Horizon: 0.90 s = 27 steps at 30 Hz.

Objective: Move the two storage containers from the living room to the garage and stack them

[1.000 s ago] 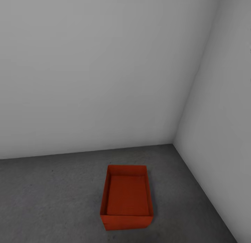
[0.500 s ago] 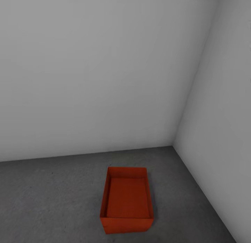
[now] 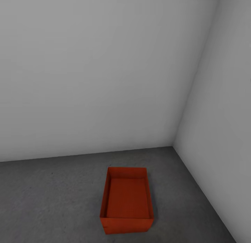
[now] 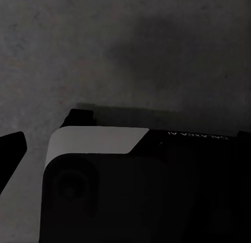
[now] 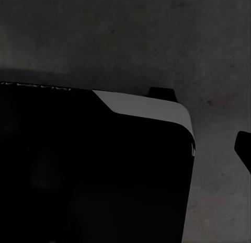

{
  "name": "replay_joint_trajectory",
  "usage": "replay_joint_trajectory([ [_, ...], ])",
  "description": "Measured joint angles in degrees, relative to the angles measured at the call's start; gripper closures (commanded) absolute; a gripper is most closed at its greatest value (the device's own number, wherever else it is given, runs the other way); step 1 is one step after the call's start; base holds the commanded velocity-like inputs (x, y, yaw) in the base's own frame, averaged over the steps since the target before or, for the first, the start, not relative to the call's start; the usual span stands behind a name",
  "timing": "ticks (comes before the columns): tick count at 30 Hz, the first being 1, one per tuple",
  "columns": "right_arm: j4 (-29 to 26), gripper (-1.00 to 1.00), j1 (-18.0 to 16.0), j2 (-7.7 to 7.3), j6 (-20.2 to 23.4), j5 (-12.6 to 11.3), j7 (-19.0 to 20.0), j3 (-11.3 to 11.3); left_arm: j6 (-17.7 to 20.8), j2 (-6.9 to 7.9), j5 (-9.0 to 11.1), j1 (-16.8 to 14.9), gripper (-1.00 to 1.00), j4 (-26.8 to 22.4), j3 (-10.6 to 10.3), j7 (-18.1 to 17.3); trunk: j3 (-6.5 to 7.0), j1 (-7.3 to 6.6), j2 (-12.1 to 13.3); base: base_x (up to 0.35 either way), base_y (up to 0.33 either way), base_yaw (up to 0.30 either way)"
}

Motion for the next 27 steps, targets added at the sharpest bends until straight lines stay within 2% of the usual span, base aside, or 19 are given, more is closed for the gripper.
replay_joint_trajectory([
  [27,0.0,-1.0,0.0,-0.04,0.6,-0.1,-0.1,0.0,-0.1,0.0,-0.1,0.0,-1.0,0.0,0.0,0.0,0.0,0.0,0.0,0.0,0.0,0.0],
])
